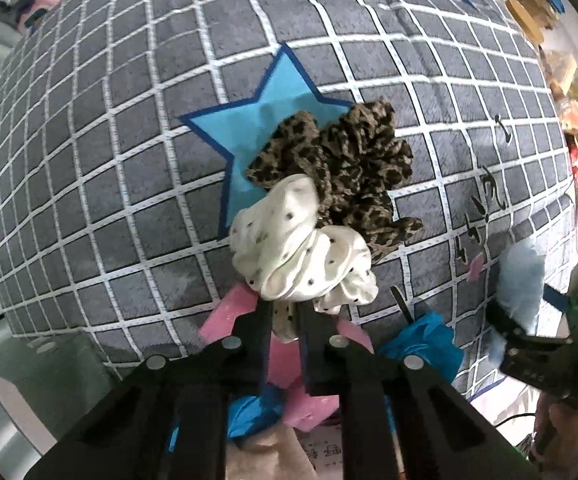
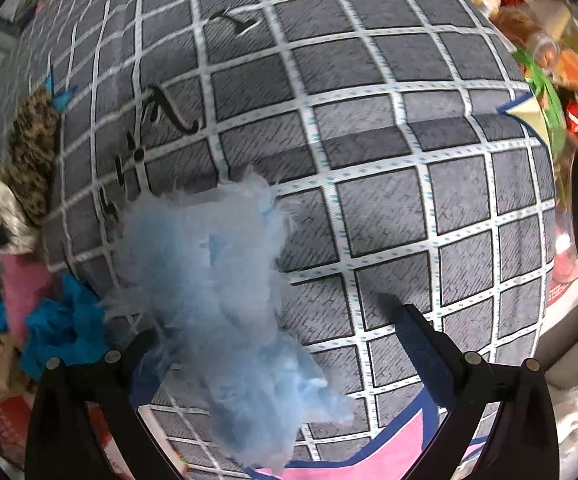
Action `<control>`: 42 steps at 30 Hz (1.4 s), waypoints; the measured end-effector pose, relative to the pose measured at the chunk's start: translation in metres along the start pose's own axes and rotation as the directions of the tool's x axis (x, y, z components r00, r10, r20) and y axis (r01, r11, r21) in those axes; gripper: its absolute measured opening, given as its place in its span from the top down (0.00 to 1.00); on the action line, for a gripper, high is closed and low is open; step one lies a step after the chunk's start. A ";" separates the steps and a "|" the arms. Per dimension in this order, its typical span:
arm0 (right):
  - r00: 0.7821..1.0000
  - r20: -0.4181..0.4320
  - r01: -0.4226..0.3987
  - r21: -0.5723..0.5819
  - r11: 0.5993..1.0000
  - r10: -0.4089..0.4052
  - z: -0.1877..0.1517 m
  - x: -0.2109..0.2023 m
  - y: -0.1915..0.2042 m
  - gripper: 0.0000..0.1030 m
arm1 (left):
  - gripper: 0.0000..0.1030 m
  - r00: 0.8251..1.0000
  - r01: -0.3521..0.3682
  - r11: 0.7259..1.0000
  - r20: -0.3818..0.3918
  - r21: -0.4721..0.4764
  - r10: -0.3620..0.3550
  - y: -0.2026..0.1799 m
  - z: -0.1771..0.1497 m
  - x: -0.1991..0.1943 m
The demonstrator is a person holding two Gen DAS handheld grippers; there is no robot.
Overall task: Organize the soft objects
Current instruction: 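Grasp the polka-dot scrunchie with the left tool while the right tool grasps the blue fluffy scarf, then lift the scrunchie and blue scarf and carry them over the white box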
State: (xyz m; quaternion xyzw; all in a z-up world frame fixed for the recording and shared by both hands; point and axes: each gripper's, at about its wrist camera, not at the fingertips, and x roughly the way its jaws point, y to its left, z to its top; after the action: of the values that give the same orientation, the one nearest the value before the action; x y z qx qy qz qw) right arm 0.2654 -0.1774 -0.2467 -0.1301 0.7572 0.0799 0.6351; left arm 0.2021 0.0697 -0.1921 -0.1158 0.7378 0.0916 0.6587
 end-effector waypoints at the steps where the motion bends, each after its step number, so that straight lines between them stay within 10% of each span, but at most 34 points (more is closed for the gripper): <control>1: 1.000 -0.001 0.019 -0.022 1.000 -0.019 -0.001 0.001 0.005 0.01 | 0.87 1.000 0.004 1.000 0.008 -0.007 -0.004 0.001 -0.002 -0.005; 7: 0.998 0.045 0.051 -0.094 0.994 -0.047 -0.025 -0.006 0.031 0.15 | 0.87 0.999 -0.035 0.999 0.042 0.007 0.035 -0.006 -0.001 -0.024; 11: 0.998 0.042 0.047 -0.096 0.994 -0.044 -0.031 -0.017 0.036 0.15 | 0.54 0.998 0.014 0.999 0.055 -0.053 -0.011 -0.005 0.010 -0.020; 15: 1.000 0.024 0.002 -0.102 0.995 0.000 -0.029 -0.007 0.023 0.00 | 0.47 0.999 -0.012 0.999 0.050 -0.031 0.014 -0.009 0.020 -0.012; 18: 1.000 0.016 0.022 -0.128 0.992 -0.020 -0.030 -0.003 0.030 0.00 | 0.52 0.999 -0.011 1.000 0.034 -0.022 0.012 -0.013 0.023 -0.007; 20: 0.999 0.024 0.027 -0.126 0.992 -0.024 -0.032 -0.005 0.031 0.02 | 0.82 1.000 0.004 1.000 0.024 -0.017 -0.004 -0.015 0.024 -0.006; 23: 0.998 0.049 0.042 -0.117 0.992 -0.036 -0.039 -0.017 0.031 0.37 | 0.87 0.998 -0.014 1.000 0.057 -0.014 0.015 -0.025 0.009 -0.017; 24: 0.998 0.064 0.036 -0.124 0.992 -0.028 -0.042 -0.024 0.031 0.68 | 0.88 0.997 -0.018 1.000 0.073 -0.012 0.019 -0.026 0.004 -0.025; 25: 0.998 0.059 -0.008 -0.123 0.992 0.015 -0.044 -0.030 0.030 0.71 | 0.88 0.996 -0.017 1.000 0.092 -0.011 0.018 -0.027 -0.001 -0.034; 42: 0.959 0.129 -0.247 -0.061 0.967 0.253 -0.072 -0.121 0.009 0.71 | 0.88 0.954 -0.003 1.000 0.300 0.021 -0.004 -0.041 -0.062 -0.130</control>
State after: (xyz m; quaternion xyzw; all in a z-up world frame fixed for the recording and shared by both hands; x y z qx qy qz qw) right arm 0.2138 -0.1778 -0.1152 -0.0417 0.7208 0.1850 0.6667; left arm 0.1683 0.0194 -0.0548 -0.0938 0.6300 0.1003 0.7644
